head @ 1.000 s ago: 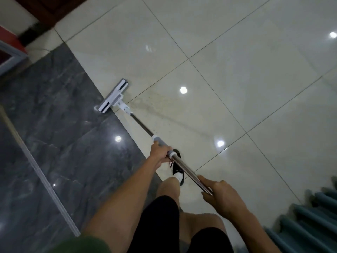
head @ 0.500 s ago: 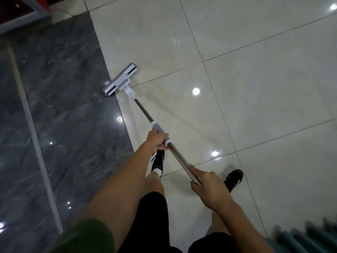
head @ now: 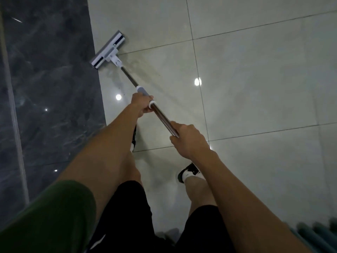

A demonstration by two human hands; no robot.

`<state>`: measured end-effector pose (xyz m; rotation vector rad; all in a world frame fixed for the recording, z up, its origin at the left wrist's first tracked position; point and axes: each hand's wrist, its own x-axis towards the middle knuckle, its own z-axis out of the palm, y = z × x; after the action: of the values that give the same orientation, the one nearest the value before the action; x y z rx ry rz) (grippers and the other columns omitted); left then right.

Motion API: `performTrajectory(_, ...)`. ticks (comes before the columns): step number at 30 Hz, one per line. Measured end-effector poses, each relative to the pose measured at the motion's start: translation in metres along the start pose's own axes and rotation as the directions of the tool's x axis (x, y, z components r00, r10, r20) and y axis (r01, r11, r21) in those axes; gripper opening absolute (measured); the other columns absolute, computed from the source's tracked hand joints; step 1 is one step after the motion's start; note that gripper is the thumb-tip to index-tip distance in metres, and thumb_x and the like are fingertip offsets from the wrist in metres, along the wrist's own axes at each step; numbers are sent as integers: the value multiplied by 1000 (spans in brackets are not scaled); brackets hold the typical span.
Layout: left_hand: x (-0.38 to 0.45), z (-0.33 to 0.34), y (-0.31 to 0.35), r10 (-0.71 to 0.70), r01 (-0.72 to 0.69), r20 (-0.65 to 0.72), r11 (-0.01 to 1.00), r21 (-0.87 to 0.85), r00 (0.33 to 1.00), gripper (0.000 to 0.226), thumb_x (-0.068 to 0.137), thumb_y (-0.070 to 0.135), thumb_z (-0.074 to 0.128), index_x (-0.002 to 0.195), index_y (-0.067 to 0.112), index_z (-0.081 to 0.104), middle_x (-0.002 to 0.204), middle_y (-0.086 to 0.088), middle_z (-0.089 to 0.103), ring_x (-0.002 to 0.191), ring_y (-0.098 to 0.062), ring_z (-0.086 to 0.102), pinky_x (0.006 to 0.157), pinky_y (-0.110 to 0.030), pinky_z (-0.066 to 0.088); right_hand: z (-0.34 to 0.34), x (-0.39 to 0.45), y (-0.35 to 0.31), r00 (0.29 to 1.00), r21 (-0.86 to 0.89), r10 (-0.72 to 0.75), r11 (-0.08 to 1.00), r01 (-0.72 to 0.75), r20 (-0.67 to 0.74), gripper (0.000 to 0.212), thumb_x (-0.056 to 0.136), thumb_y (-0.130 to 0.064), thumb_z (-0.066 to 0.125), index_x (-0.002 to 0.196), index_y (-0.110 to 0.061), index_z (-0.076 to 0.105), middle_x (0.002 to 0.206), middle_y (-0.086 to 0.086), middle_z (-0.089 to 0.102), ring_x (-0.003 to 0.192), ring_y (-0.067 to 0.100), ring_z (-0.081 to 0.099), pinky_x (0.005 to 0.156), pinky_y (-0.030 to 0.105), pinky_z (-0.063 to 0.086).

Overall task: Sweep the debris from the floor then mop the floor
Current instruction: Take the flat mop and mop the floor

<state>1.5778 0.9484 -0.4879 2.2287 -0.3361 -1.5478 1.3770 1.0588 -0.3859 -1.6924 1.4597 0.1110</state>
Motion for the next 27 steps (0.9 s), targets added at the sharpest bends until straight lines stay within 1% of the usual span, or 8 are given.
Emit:
performTrajectory(3, -21, 35, -14, -30, 30, 0, 1000, -11, 1000, 29, 92, 10, 68, 117, -1, 59, 105, -18, 63, 77, -22, 64, 61, -39, 60, -11, -25, 34, 1000, 8, 6, 1000, -6, 21, 43, 96, -31, 51, 138, -31, 46, 100, 5, 65, 84, 28, 60, 65, 31, 43)
performTrajectory(7, -67, 100, -51, -45, 45, 24, 999, -23, 999, 39, 90, 8, 70, 124, -2, 54, 118, -22, 61, 93, -29, 66, 77, -51, 60, -36, -83, 99, 992, 36, 123, 992, -124, 29, 49, 94, -37, 53, 142, -41, 44, 73, -10, 55, 65, 12, 56, 56, 28, 45)
performTrajectory(11, -105, 134, -74, -85, 83, 83, 996, 31, 993, 53, 90, 10, 69, 137, 3, 46, 130, -21, 53, 111, -37, 60, 81, -51, 59, -49, -130, 129, 981, 1, 172, 985, -173, 90, 53, 96, -41, 55, 146, -43, 40, 75, -3, 59, 64, 15, 58, 59, 30, 49)
performTrajectory(16, -92, 101, -63, -69, 68, 42, 997, 29, 997, 74, 88, 8, 70, 151, 9, 32, 147, -13, 42, 113, -34, 59, 84, -48, 59, -39, -112, 100, 987, 17, 99, 995, -101, 123, 56, 97, -37, 56, 149, -40, 37, 74, 0, 57, 61, 14, 54, 57, 26, 42)
performTrajectory(19, -75, 83, -59, -67, 67, 27, 998, -10, 997, 77, 90, 10, 68, 155, 13, 26, 155, -9, 35, 110, -29, 58, 84, -43, 59, -33, -94, 81, 984, 25, 91, 995, -96, 155, 58, 98, -35, 55, 151, -39, 33, 77, -3, 54, 60, 7, 48, 55, 20, 37)
performTrajectory(22, -48, 67, -41, -53, 54, 24, 998, -40, 998, 79, 90, 10, 68, 155, 12, 24, 155, -10, 35, 115, -32, 59, 84, -46, 59, -36, -64, 61, 987, 23, 65, 997, -69, 146, 58, 99, -33, 55, 152, -39, 31, 70, -9, 49, 57, 5, 46, 51, 17, 37)
performTrajectory(25, -18, 43, -11, -46, 45, -12, 997, -64, 999, 78, 89, 8, 69, 155, 12, 26, 153, -11, 39, 115, -33, 60, 83, -47, 59, -43, -25, 30, 990, 25, 51, 998, -55, 128, 57, 100, -32, 53, 151, -39, 32, 68, -11, 50, 57, 7, 49, 53, 22, 43)
performTrajectory(27, 5, 24, 13, -44, 41, -36, 995, -87, 998, 76, 90, 8, 68, 155, 13, 27, 149, -12, 44, 108, -32, 64, 79, -45, 60, -45, 6, 3, 992, 40, 31, 999, -36, 126, 55, 99, -30, 53, 151, -36, 34, 78, -3, 60, 63, 13, 56, 58, 27, 48)
